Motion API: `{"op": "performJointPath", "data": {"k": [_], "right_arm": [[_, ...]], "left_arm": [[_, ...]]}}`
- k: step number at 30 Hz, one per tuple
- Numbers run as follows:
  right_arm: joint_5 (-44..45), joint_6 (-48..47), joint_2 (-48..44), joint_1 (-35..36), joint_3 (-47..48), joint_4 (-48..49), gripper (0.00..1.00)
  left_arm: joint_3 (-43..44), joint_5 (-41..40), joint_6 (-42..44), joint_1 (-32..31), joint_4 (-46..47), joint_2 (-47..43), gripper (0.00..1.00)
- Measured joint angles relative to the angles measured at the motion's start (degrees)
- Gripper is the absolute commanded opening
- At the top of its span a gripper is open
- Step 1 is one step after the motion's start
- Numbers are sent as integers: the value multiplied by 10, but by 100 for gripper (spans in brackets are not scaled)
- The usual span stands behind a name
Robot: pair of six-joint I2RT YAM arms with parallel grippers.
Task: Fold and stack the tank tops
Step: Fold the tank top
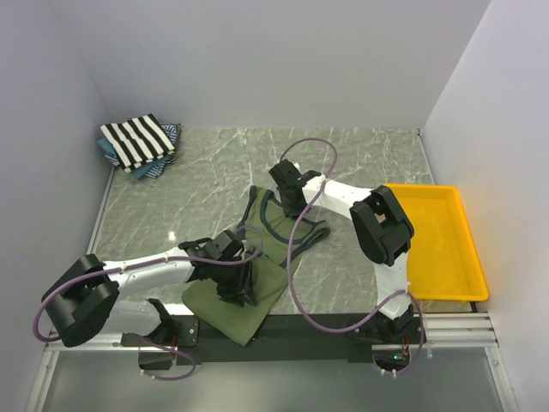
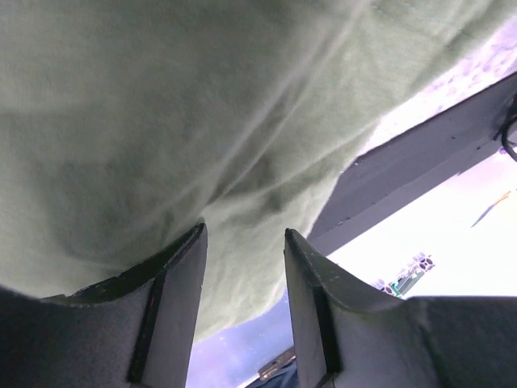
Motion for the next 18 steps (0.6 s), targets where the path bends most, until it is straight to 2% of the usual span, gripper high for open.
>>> {"op": "performJointPath", "data": {"k": [12, 18], "right_arm": [[7, 10, 2, -25, 4, -3, 38], [19, 14, 19, -43, 22, -11, 38]], "left_arm": [[45, -9, 2, 7, -31, -3, 51], [72, -17, 19, 48, -53, -3, 52]]}}
